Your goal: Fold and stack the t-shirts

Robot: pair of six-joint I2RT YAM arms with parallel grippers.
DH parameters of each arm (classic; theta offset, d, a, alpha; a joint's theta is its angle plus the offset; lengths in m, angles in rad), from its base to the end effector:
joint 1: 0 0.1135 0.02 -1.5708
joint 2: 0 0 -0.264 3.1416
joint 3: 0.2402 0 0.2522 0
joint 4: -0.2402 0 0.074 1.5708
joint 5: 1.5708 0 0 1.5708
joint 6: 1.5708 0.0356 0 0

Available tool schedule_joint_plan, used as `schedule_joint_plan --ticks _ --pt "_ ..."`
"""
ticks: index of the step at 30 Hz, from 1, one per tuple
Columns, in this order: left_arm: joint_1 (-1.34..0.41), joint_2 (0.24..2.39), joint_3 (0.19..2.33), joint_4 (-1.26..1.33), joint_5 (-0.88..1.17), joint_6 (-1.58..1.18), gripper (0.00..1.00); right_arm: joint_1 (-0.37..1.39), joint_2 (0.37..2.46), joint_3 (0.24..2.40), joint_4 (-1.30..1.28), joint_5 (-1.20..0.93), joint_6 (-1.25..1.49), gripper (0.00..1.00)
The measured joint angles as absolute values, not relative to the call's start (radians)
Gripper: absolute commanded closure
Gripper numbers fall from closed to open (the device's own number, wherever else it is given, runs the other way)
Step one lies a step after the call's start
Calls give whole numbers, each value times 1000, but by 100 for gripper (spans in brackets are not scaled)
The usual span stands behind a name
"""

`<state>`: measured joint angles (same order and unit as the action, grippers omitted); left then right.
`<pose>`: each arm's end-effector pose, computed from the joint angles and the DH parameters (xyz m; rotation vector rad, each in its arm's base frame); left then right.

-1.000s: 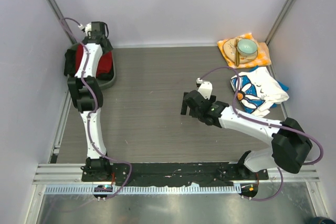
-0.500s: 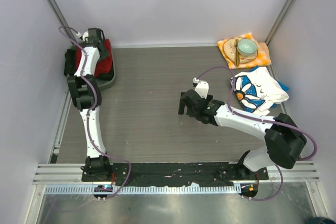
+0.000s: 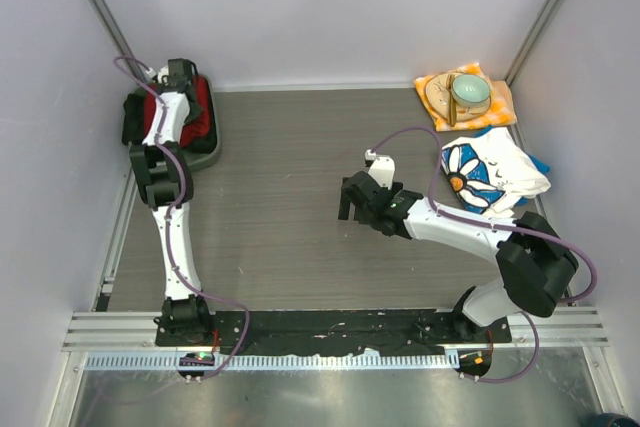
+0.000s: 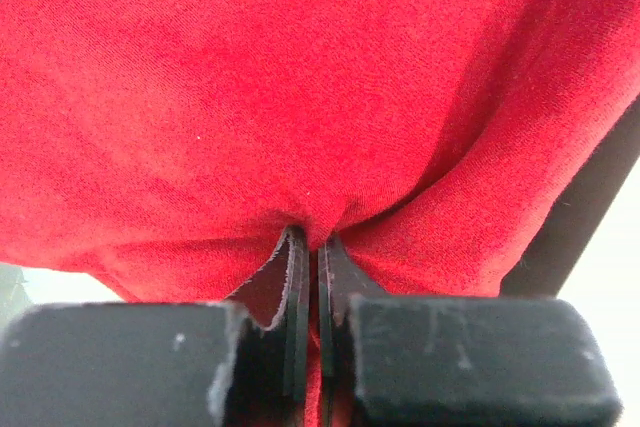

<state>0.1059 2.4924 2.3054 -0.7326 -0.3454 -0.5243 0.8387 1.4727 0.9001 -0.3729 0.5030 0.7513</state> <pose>0.5430 0.0698 0.2010 -0.8880 2.2632 0.2439 0.2094 0.2073 0.2086 0.0926 2.3622 0.1197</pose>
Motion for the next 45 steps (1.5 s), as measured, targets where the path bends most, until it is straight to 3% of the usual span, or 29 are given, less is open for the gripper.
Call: schedule_joint_plan --ticks 12,23,33,37,38,40,41,42,45 --pt "108 2429 2212 -680 -323 -540 100 841 1473 900 -373 499 755 0" --pt "72 2094 2134 -682 -245 -550 100 893 1360 875 -397 529 776 0" --pt "-251 1733 2136 -670 -204 -538 100 897 1100 821 -504 647 816 0" --pt "-396 1586 1945 -619 -174 -543 99 897 1053 823 -575 695 819 1" --pt "-426 1542 1861 -595 -173 -546 93 897 1041 823 -593 705 820 0" --pt "-493 1480 1692 -563 -176 -556 47 897 1013 827 -630 721 820 0" --pt "-524 1455 1592 -534 -183 -568 34 897 999 829 -643 728 820 0" --pt "-556 1441 1487 -500 -187 -582 2 897 987 833 -661 736 820 0" --pt "-627 1448 1213 -410 -194 -649 0 897 969 855 -697 756 822 0"
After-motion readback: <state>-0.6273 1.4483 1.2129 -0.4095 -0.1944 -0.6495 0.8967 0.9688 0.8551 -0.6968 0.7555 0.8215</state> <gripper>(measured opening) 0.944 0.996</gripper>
